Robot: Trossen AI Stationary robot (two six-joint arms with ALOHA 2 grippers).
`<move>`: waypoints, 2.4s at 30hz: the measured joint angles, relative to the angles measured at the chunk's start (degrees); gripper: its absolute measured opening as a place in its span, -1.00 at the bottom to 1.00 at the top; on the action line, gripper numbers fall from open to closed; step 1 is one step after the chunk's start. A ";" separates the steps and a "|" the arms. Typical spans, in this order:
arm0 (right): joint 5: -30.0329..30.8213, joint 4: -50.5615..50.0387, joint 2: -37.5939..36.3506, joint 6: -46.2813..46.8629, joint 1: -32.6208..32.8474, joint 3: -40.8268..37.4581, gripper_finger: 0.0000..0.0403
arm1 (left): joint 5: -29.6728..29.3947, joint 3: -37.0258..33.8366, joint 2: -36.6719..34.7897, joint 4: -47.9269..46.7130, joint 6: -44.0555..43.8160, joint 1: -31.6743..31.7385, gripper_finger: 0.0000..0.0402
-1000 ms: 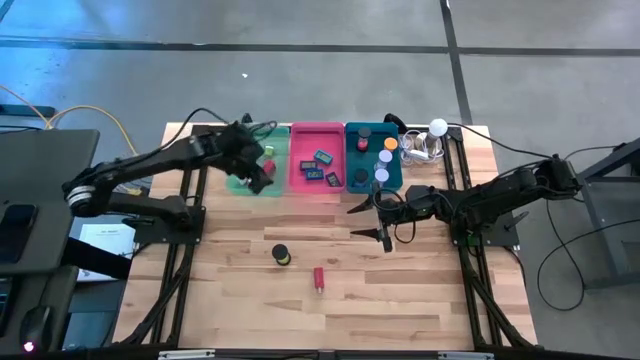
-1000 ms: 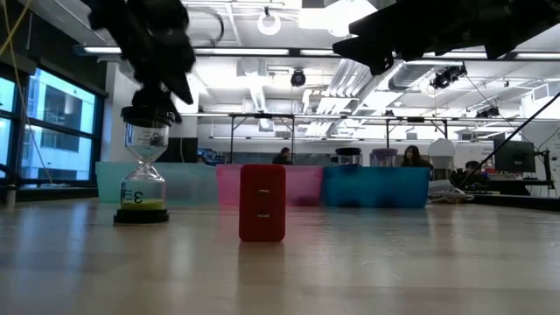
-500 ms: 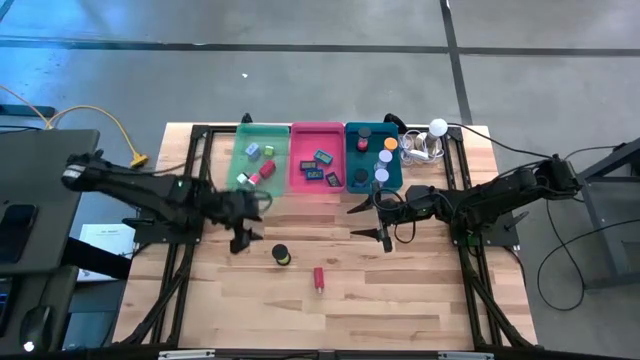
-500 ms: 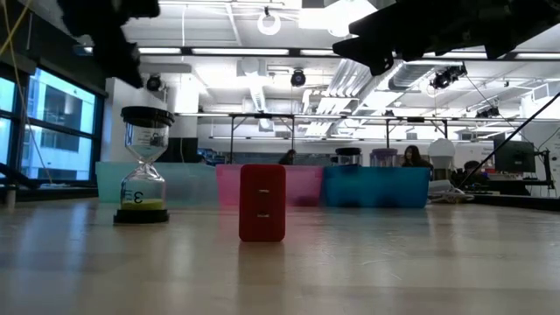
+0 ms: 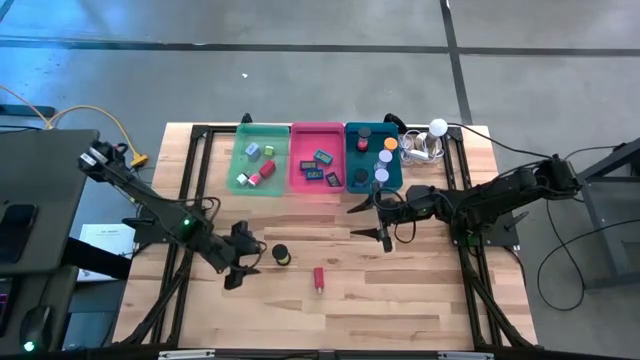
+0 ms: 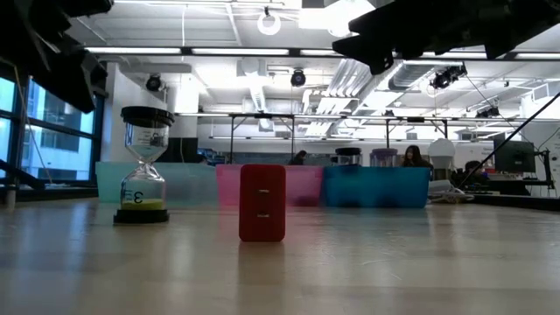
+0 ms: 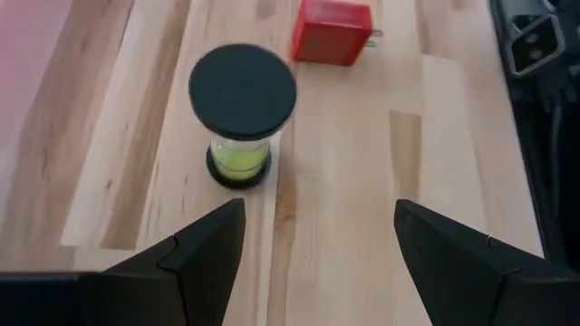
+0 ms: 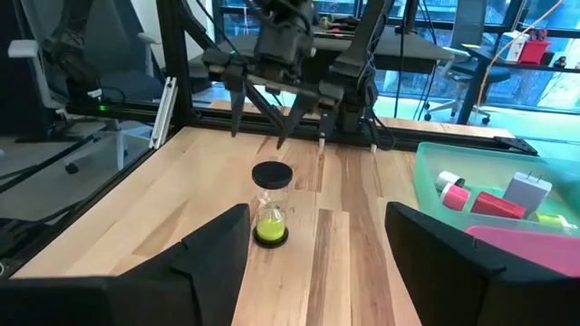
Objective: Pick & Place Office items
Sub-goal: Put the yellow black hourglass into the blue bin
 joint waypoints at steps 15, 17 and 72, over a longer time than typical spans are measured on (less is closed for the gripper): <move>0.00 1.08 0.00 -0.03 0.00 0.00 0.23 | -0.52 -0.04 8.45 3.03 -4.10 0.17 0.37; 0.01 0.91 0.00 -0.04 0.00 0.00 0.23 | -0.63 0.00 10.19 3.56 -4.11 0.17 0.37; 0.20 0.62 0.00 -0.20 0.00 0.00 0.23 | -17.99 -0.09 22.56 22.57 8.94 1.81 -0.19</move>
